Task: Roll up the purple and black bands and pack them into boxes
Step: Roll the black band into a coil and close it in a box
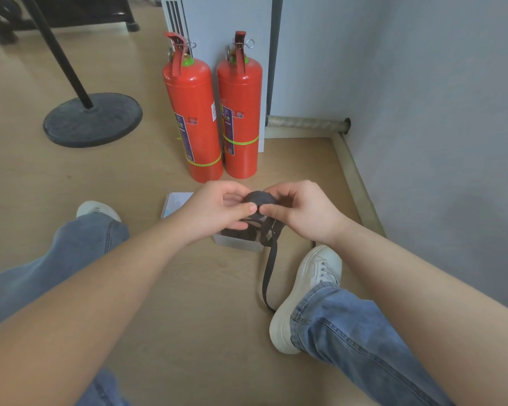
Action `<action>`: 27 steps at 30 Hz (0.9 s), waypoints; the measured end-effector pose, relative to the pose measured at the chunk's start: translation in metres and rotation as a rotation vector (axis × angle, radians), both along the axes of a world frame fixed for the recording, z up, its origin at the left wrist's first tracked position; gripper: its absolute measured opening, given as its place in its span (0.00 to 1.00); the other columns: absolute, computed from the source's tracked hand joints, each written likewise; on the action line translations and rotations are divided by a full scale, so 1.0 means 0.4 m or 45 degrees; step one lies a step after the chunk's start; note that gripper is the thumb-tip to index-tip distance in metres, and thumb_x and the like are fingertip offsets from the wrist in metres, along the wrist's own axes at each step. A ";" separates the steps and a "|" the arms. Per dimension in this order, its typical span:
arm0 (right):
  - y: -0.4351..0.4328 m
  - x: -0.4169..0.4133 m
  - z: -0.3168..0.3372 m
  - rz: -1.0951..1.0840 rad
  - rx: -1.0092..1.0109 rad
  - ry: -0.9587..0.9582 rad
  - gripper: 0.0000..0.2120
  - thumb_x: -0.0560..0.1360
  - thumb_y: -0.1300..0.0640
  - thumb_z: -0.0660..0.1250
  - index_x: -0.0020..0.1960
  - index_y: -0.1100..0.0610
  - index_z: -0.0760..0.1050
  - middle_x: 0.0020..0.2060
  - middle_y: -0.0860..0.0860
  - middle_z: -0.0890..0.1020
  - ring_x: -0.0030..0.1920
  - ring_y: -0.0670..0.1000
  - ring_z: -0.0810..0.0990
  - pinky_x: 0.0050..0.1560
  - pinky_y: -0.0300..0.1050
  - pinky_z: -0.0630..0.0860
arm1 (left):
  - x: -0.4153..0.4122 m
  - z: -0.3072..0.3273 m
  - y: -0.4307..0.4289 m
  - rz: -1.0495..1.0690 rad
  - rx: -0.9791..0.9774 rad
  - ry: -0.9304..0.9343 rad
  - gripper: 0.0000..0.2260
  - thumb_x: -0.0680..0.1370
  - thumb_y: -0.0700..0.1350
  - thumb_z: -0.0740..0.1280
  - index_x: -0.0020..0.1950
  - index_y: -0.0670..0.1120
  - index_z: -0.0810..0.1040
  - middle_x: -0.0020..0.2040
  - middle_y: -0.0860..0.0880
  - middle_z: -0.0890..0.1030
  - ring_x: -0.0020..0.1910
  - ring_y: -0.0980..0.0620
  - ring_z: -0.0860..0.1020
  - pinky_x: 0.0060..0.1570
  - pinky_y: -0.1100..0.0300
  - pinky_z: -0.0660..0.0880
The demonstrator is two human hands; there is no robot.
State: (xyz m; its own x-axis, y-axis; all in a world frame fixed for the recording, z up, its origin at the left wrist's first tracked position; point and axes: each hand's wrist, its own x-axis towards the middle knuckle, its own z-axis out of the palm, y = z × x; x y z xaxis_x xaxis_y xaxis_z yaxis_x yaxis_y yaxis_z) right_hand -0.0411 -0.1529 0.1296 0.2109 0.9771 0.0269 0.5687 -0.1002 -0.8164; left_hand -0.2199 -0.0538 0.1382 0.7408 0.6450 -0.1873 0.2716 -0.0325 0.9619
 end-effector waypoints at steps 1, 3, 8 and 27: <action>-0.001 0.002 0.003 0.034 -0.009 -0.071 0.01 0.76 0.56 0.74 0.48 0.52 0.85 0.38 0.48 0.87 0.39 0.48 0.84 0.46 0.47 0.81 | -0.001 -0.001 0.000 -0.027 0.045 0.044 0.10 0.77 0.38 0.72 0.57 0.49 0.82 0.52 0.47 0.85 0.48 0.55 0.85 0.43 0.60 0.83; -0.002 0.001 0.010 0.089 -0.023 -0.150 0.01 0.76 0.54 0.75 0.46 0.49 0.84 0.36 0.46 0.86 0.36 0.45 0.81 0.42 0.43 0.77 | 0.000 0.000 -0.002 -0.041 0.099 0.083 0.13 0.76 0.40 0.74 0.59 0.50 0.83 0.49 0.49 0.86 0.48 0.56 0.86 0.43 0.58 0.83; 0.007 0.002 0.012 -0.012 -0.030 0.043 0.07 0.75 0.54 0.77 0.52 0.52 0.85 0.39 0.48 0.87 0.40 0.46 0.86 0.45 0.45 0.83 | 0.011 -0.001 0.000 0.075 0.095 -0.034 0.10 0.77 0.38 0.72 0.58 0.44 0.83 0.50 0.47 0.86 0.48 0.54 0.86 0.45 0.63 0.82; 0.006 0.002 0.020 0.101 -0.060 -0.414 0.05 0.75 0.54 0.74 0.45 0.55 0.85 0.28 0.49 0.80 0.29 0.47 0.72 0.33 0.41 0.70 | 0.004 -0.001 0.003 -0.033 0.543 0.174 0.14 0.74 0.44 0.76 0.58 0.53 0.85 0.46 0.56 0.86 0.43 0.63 0.84 0.42 0.73 0.77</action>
